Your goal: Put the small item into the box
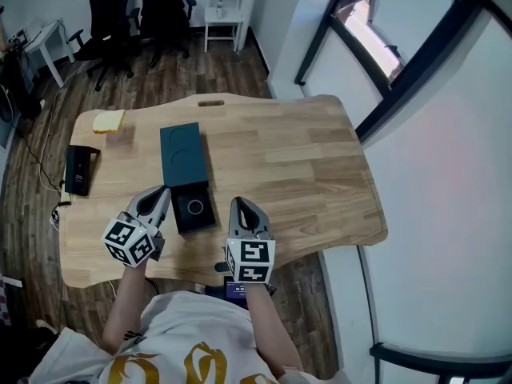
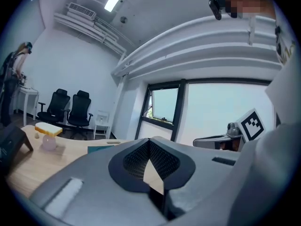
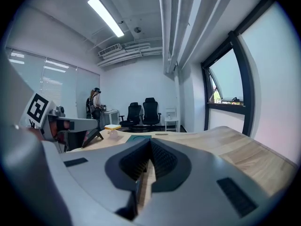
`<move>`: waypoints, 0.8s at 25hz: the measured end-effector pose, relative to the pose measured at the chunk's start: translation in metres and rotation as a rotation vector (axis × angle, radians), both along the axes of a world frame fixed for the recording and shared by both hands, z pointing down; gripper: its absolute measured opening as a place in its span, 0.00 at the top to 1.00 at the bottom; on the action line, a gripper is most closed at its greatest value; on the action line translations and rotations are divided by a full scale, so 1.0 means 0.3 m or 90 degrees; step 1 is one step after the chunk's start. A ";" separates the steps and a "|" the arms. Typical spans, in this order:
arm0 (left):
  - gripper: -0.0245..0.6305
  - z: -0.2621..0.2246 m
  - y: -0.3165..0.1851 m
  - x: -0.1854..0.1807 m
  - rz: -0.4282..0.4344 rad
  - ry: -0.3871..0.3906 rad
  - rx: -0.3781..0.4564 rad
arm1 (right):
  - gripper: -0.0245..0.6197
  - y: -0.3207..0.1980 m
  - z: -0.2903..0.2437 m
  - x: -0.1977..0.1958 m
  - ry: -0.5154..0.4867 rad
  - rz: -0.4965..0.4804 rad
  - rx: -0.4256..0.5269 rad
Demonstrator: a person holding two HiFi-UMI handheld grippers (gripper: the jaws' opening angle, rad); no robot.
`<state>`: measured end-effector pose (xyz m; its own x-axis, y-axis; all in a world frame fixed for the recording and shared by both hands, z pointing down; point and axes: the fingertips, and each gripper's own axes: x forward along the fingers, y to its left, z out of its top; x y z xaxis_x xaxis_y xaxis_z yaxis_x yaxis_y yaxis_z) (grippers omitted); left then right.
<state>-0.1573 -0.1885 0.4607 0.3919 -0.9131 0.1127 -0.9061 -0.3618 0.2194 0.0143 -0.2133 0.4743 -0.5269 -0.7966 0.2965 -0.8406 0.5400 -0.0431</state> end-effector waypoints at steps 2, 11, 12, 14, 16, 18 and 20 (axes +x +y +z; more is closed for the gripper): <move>0.96 -0.003 0.001 -0.011 -0.018 -0.023 0.004 | 0.96 0.012 -0.002 -0.005 0.002 -0.002 0.001; 0.96 0.018 0.003 -0.017 -0.028 -0.017 -0.021 | 0.96 0.040 0.017 0.000 -0.004 -0.017 -0.006; 0.96 0.023 0.003 -0.016 -0.027 -0.021 -0.023 | 0.96 0.041 0.021 0.001 -0.003 -0.017 -0.008; 0.96 0.034 0.002 -0.012 -0.023 -0.030 -0.028 | 0.96 0.041 0.029 0.002 -0.003 -0.016 -0.011; 0.96 0.045 0.000 -0.007 -0.018 -0.038 -0.031 | 0.96 0.039 0.035 0.003 -0.003 -0.015 -0.013; 0.96 0.052 -0.002 -0.001 -0.014 -0.049 -0.035 | 0.95 0.037 0.037 0.005 -0.003 -0.015 -0.014; 0.96 0.054 -0.005 0.004 -0.009 -0.069 -0.037 | 0.96 0.031 0.039 0.006 -0.003 -0.014 -0.014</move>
<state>-0.1562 -0.1899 0.4768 0.3611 -0.9092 0.2070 -0.9307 -0.3378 0.1401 0.0160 -0.2040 0.4859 -0.5463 -0.7777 0.3109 -0.8279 0.5577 -0.0596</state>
